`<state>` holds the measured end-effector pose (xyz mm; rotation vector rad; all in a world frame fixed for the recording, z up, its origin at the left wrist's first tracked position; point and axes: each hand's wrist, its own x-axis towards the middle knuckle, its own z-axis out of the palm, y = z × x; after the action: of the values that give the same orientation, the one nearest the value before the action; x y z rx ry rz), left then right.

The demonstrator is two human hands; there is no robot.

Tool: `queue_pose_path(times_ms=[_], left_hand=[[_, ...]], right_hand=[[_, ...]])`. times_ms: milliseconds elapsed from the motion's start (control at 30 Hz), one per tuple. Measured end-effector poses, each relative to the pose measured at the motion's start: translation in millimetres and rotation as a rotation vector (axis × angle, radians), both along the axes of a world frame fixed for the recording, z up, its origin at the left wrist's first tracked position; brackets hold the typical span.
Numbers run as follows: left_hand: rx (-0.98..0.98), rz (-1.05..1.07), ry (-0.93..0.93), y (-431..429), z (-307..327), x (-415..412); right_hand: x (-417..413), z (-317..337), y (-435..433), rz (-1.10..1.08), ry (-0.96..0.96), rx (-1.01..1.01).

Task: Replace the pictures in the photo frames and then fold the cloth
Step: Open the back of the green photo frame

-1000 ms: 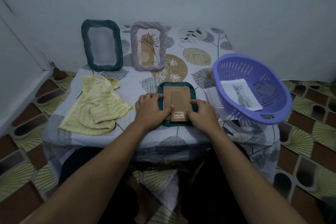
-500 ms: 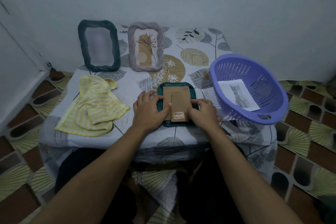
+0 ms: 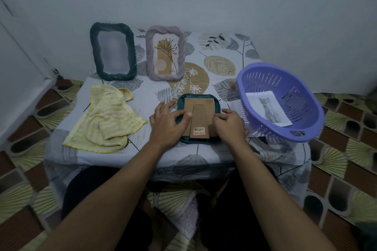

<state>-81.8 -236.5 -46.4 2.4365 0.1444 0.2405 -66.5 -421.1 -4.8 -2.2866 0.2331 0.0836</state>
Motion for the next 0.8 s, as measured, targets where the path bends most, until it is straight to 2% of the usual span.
queue_pose_path(times_ms=[367, 567, 700, 800], left_hand=[[-0.168, 0.037, -0.072, 1, 6, -6], [-0.204, 0.057, -0.029, 1, 10, -6], [-0.243, 0.118, 0.005, -1, 17, -4], [-0.348, 0.111, -0.013, -4, 20, 0]], right_hand=[[-3, 1, 8, -0.063, -0.037, 0.167], [0, -1, 6, -0.051, -0.063, 0.264], [2, -2, 4, -0.068, -0.082, 0.26], [6, -4, 4, -0.095, -0.085, 0.273]])
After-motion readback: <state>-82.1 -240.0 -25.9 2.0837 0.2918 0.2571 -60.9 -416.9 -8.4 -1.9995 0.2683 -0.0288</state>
